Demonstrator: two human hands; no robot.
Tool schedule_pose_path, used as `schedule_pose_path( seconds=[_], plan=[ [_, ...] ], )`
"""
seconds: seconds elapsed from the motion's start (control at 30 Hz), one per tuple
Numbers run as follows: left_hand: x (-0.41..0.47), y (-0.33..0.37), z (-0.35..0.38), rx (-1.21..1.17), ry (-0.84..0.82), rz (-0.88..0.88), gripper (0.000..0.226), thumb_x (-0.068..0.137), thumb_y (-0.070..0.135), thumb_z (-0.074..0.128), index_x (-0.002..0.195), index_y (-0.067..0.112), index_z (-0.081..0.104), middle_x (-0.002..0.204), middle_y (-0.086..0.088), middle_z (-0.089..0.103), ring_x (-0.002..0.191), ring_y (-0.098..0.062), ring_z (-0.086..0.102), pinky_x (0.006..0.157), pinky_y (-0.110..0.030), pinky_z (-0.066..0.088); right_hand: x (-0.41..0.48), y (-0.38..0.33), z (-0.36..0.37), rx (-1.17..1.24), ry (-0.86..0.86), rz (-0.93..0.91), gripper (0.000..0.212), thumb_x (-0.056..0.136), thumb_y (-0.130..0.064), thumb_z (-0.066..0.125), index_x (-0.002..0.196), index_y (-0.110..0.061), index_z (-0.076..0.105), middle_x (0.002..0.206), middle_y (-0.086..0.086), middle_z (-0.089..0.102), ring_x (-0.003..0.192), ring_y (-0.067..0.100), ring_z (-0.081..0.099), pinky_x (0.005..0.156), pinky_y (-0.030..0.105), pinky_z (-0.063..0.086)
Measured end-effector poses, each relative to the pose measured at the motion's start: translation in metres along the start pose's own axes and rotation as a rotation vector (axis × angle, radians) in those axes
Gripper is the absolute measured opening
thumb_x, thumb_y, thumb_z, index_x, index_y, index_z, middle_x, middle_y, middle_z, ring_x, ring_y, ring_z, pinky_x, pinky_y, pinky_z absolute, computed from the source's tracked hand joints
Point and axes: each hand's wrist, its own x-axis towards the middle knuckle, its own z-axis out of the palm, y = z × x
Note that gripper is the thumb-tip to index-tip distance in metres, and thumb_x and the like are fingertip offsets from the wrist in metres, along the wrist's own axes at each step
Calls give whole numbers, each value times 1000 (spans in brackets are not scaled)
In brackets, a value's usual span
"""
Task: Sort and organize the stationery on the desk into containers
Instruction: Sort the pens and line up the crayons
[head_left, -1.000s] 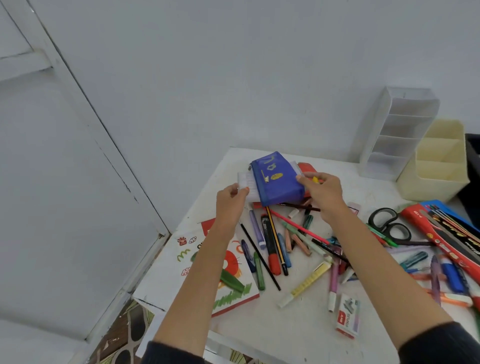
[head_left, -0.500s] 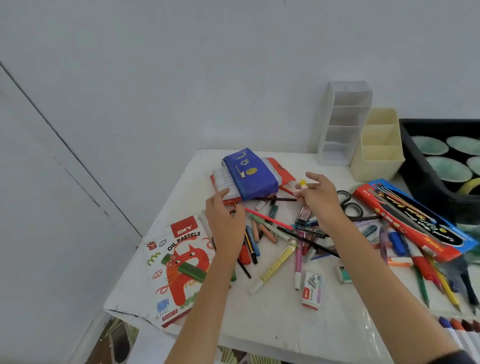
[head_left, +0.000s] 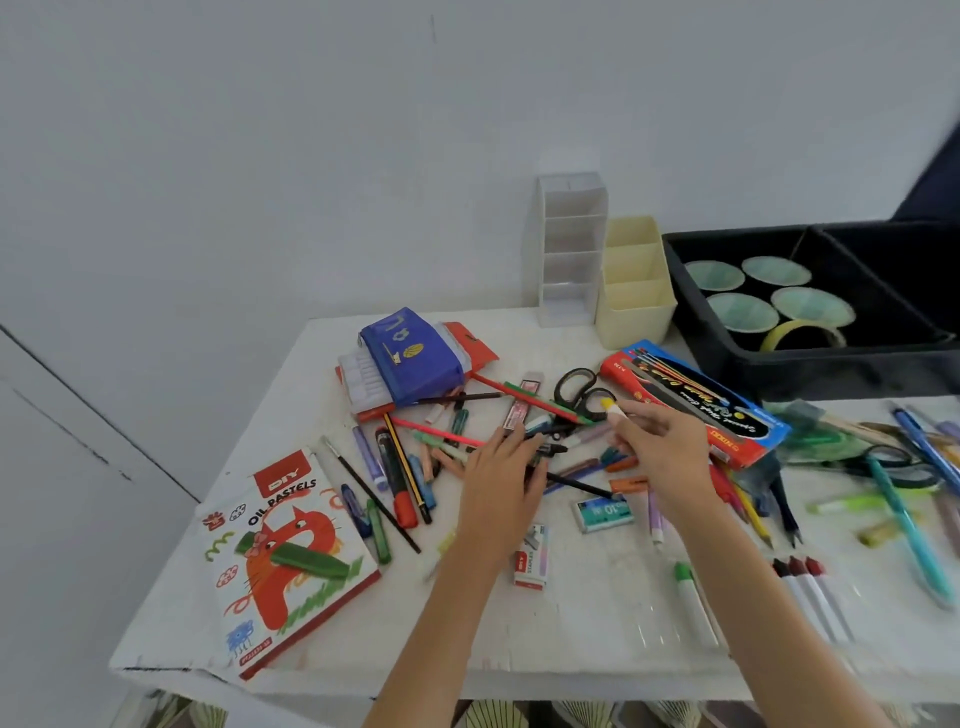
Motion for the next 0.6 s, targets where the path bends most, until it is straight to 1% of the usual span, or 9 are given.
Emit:
schedule_pose_path(
  seconds=[0.03,0.1,0.13,0.2,0.27,0.33,0.43,0.5,0.6],
  plan=[
    [-1,0,1,14,-11,-9,37,98,32,42,132,22,51,145,1,43,139,-17,29,113,-34,17,-1,2,-3,-18,9,-8,16,85,-11,67,101,-14,69,70,1,70,59,9,63,47,23,53],
    [-4,-1,1,8,11,-7,31,97,28,44,124,19,56,138,-1,50,134,-17,35,112,-36,22,-3,7,-8,-65,21,-24,19,84,-14,69,103,-14,71,78,4,70,65,14,64,51,21,52],
    [-6,-1,0,-4,32,-9,29,97,27,44,120,16,58,134,-1,54,132,-18,39,111,-36,25,-4,9,-9,-73,19,-23,19,84,-14,69,103,-15,71,80,5,70,68,16,66,54,24,55],
    [-9,-1,-3,-4,61,-23,29,97,26,43,117,13,60,132,-2,55,131,-18,41,110,-32,23,-4,13,-10,-59,7,8,17,83,-14,69,100,-16,73,81,7,70,73,24,69,65,39,59],
    [-13,-2,-4,-1,89,-30,24,96,25,43,106,13,62,123,-3,61,123,-18,48,106,-29,25,-5,17,-8,-57,9,47,15,85,-14,68,99,-16,73,80,8,70,75,26,70,72,45,59],
    [-15,-2,-6,-19,93,-32,14,93,22,48,95,15,61,108,-1,64,109,-19,54,103,-34,36,-7,18,-5,-53,10,71,14,88,-13,64,100,-14,72,79,6,70,74,21,68,73,38,59],
    [-18,-4,-8,-39,98,-39,5,91,19,50,88,18,54,92,2,59,87,-16,54,83,-33,46,-13,18,-3,-74,-5,42,15,88,-11,63,98,-21,69,83,1,68,74,15,65,69,27,57],
    [-19,-8,-9,-55,112,-73,7,91,18,49,84,18,48,83,3,52,75,-14,49,68,-28,43,-16,18,-3,-116,-18,9,18,87,-12,65,98,-26,66,89,-2,66,80,16,65,71,30,57],
    [-19,-16,-10,-75,105,-134,11,94,19,46,82,17,44,81,2,47,71,-14,46,61,-23,35,-16,23,-3,-61,21,-2,22,84,-9,68,101,-23,63,88,0,67,81,17,66,71,32,57]
  ],
)
